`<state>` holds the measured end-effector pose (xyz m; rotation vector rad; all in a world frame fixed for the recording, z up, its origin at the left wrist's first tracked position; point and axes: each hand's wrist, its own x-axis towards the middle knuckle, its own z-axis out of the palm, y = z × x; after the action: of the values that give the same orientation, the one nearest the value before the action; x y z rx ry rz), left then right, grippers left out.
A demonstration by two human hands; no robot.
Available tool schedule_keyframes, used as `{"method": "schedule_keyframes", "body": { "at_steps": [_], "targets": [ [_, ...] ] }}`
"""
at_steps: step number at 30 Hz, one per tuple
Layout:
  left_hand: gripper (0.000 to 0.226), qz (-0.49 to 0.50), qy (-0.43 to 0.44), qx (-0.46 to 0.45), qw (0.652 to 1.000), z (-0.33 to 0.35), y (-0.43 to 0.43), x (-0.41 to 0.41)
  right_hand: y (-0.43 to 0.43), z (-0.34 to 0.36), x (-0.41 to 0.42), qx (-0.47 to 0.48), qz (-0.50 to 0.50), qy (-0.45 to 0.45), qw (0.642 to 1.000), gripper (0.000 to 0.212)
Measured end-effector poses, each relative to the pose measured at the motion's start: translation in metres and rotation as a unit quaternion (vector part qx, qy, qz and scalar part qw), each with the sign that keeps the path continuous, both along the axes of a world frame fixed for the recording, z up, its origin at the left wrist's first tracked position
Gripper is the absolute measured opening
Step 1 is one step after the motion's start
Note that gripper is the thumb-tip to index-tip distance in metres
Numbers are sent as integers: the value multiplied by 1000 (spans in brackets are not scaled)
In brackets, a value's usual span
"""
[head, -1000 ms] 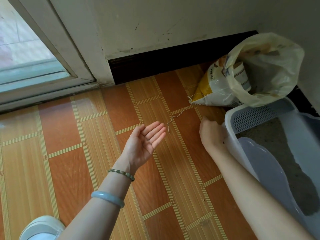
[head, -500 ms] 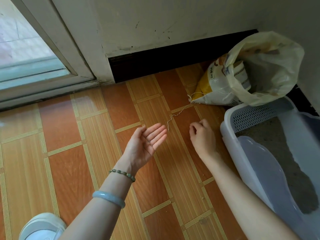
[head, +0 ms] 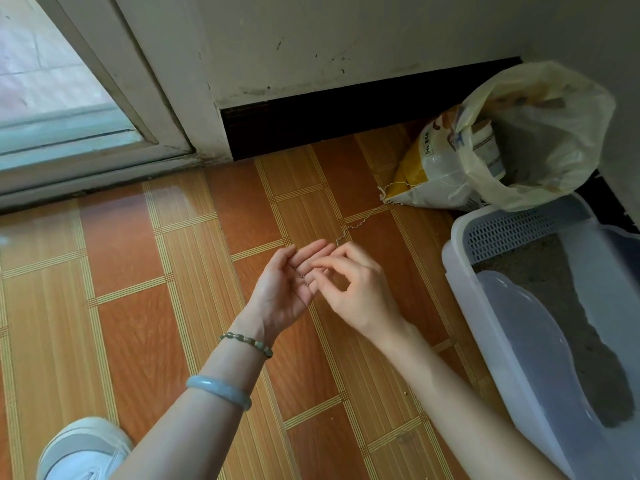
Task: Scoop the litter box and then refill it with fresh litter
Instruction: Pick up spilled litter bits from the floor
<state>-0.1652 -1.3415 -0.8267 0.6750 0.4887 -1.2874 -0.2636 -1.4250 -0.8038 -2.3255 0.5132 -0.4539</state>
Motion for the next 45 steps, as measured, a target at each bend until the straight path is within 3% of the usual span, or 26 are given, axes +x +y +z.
{"method": "schedule_keyframes", "body": {
  "at_steps": [12, 20, 27, 35, 45],
  "targets": [
    [51, 77, 30, -22, 996, 9, -8, 21, -27, 15, 21, -124, -27, 82, 989, 32],
    [54, 106, -21, -41, 993, 78, -23, 83, -49, 61, 50, -157, -33, 126, 979, 39],
    [48, 233, 36, -54, 970, 245, 20, 108, -14, 213, 93, -140, 1, 157, 978, 41],
    [50, 288, 14, -44, 956, 442, 104, 121, 57, 419, 171, -137, 86, 105, 981, 38],
    [49, 377, -28, -28, 925, 695, 183, 76, 135, 664, 140, -126, 233, 111, 958, 35]
  ]
}}
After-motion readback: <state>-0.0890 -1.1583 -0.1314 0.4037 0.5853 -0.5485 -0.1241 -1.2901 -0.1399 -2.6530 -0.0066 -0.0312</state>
